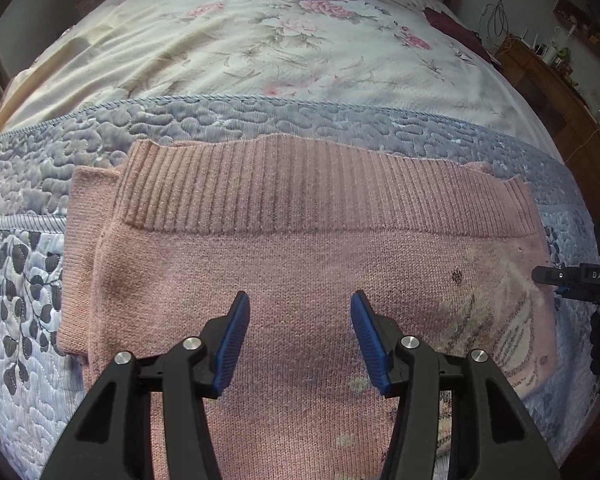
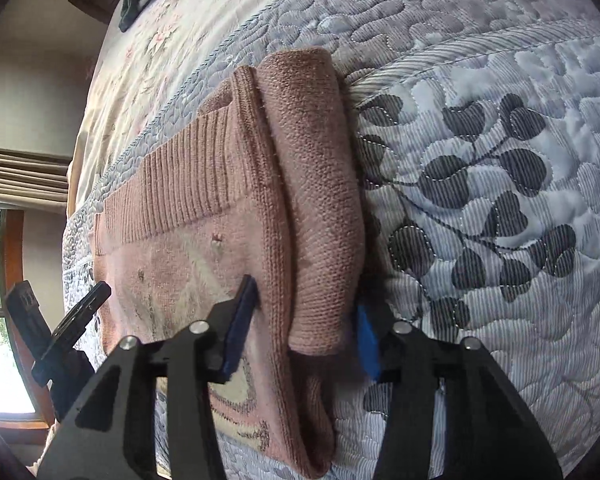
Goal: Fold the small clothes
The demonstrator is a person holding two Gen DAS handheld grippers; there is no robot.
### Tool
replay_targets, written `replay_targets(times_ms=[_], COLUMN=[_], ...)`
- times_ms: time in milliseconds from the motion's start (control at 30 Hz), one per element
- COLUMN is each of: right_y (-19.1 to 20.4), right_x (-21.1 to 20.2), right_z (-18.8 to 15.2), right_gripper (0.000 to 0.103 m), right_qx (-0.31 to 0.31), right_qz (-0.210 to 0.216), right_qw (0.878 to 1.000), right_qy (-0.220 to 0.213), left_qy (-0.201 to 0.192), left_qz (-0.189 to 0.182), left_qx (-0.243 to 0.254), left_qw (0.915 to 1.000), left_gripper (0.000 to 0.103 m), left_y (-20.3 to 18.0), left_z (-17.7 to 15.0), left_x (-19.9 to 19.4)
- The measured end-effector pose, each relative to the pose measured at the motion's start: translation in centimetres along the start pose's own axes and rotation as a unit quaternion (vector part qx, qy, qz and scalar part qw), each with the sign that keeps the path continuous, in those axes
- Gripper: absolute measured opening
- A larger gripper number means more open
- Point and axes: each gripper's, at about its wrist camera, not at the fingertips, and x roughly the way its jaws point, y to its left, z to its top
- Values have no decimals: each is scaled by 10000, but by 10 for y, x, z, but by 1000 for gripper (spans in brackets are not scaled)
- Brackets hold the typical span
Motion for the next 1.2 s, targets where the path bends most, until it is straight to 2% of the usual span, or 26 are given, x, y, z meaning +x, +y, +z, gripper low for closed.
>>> replay_targets(times_ms=[33, 100, 200, 300, 367, 500, 900, 1033, 1100, 1200], right_y=[1, 3, 11, 8, -2, -13, -23, -18, -11, 3], right_x=[-2, -12, -30, -23, -9, 1, 2, -2, -7, -18], right_z=[0, 2, 0, -2, -2, -5, -15, -16, -16, -15], right_gripper=[27, 20, 16, 16, 16, 16, 17, 16, 16, 16], right_qx=[24, -10, -148, -195, -1, 227, 370, 461, 431, 439], right_qz=[76, 193, 285, -137, -290, -197, -69, -163, -229, -135], right_qw=[10000, 9998, 9991, 9996, 9996, 9995, 9991, 9986, 9986, 9987], right_qy=[4, -84, -280, -150, -11, -37, -179, -203, -210, -240], left_qy=[-32, -99, -182, -203, -188, -139, -171, -123, 25, 111], left_qz=[7, 29, 28, 39, 43, 29, -28, -61, -151, -507], left_qx=[19, 60, 130, 192, 191, 129, 64, 46, 11, -254], left_qw=[10000, 9999, 9997, 9996, 9996, 9998, 9998, 9999, 9999, 9983], left_gripper=[53, 53, 53, 53, 53, 53, 53, 54, 59, 61], left_y=[-1, -2, -5, -6, -5, -2, 5, 9, 13, 26], left_z=[1, 2, 4, 6, 7, 5, 0, -1, -2, -3], left_x=[-1, -3, -6, -4, -1, 5, 9, 12, 20, 28])
